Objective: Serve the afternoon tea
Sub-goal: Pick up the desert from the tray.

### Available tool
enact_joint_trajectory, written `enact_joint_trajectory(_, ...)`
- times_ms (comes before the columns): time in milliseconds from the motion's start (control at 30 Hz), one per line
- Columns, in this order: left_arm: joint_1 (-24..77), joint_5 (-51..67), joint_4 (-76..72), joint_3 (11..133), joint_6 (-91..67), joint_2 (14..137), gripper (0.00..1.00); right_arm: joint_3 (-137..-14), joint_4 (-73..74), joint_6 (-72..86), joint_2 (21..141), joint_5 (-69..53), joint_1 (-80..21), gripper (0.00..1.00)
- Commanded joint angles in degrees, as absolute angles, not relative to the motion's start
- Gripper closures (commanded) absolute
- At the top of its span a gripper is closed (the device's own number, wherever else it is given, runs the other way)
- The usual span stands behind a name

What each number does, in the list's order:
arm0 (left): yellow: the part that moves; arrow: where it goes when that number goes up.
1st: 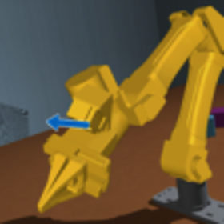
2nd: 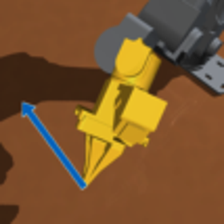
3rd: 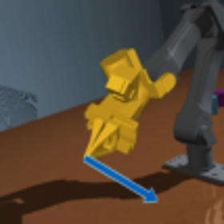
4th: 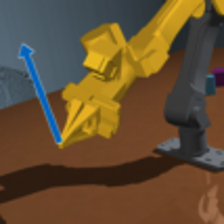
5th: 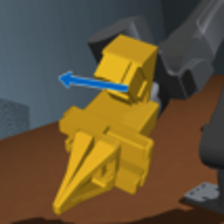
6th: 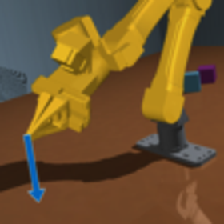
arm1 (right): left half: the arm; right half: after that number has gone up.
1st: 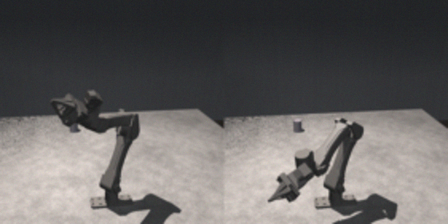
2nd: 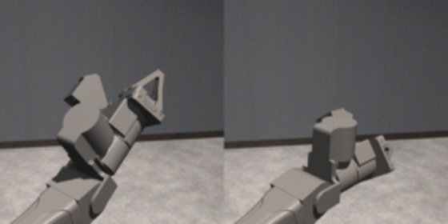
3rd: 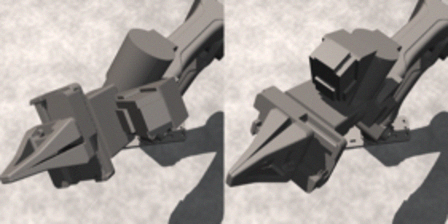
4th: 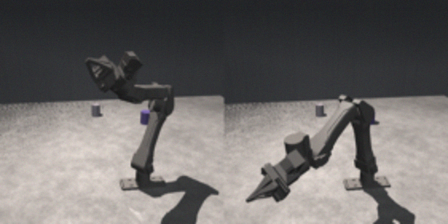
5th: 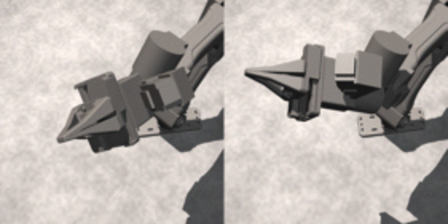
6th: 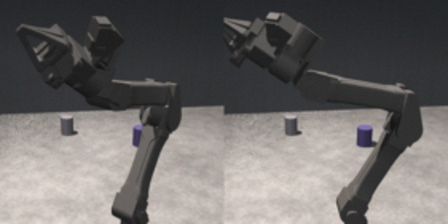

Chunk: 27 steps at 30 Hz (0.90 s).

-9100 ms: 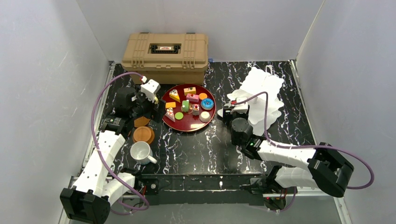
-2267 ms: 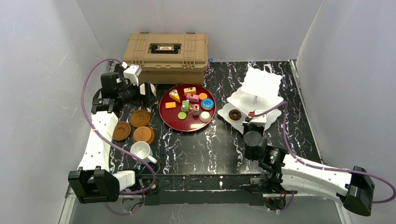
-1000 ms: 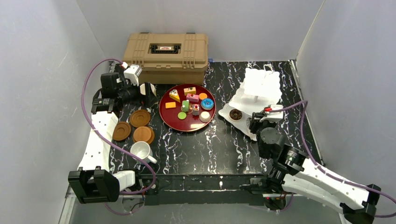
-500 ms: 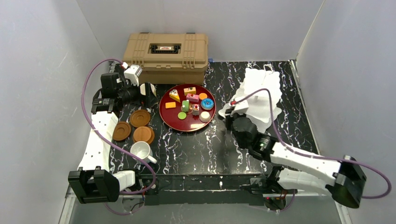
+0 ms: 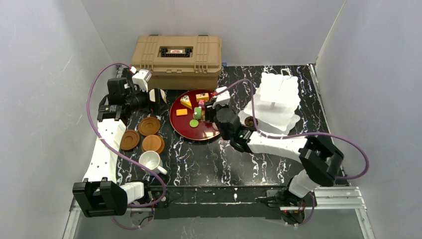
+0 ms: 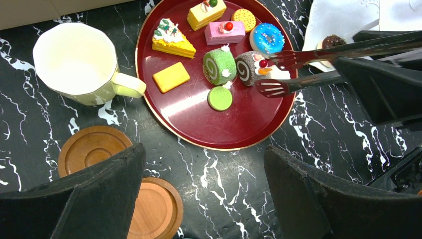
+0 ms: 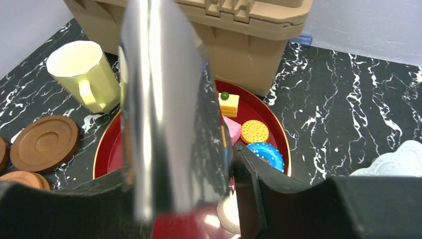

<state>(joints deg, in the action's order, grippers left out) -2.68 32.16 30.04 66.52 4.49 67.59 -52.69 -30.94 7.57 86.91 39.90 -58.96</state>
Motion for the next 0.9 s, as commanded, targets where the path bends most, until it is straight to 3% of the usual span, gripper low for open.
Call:
enact_joint_trajectory(0, -2.7, 33.0, 30.5, 67.7, 5.1, 65.8, 0.14, -57.2, -38.8, 6.3, 91.0, 41.3, -59.2, 0.42)
enact_joint_trajectory(467, -2.7, 33.1, 30.0, 67.0, 5.1, 65.7, 0.14, -59.8, -40.9, 3.6, 97.2, 44.8, -59.2, 0.43)
enact_joint_trajectory(733, -2.7, 32.9, 30.4, 67.7, 5.5, 65.6, 0.15, -58.8, -41.2, 6.0, 98.9, 45.0, -59.2, 0.55)
enact_joint_trajectory(867, -2.7, 33.0, 30.5, 67.7, 5.6, 65.6, 0.16, -59.3, -41.9, 5.1, 98.2, 44.8, -59.2, 0.66)
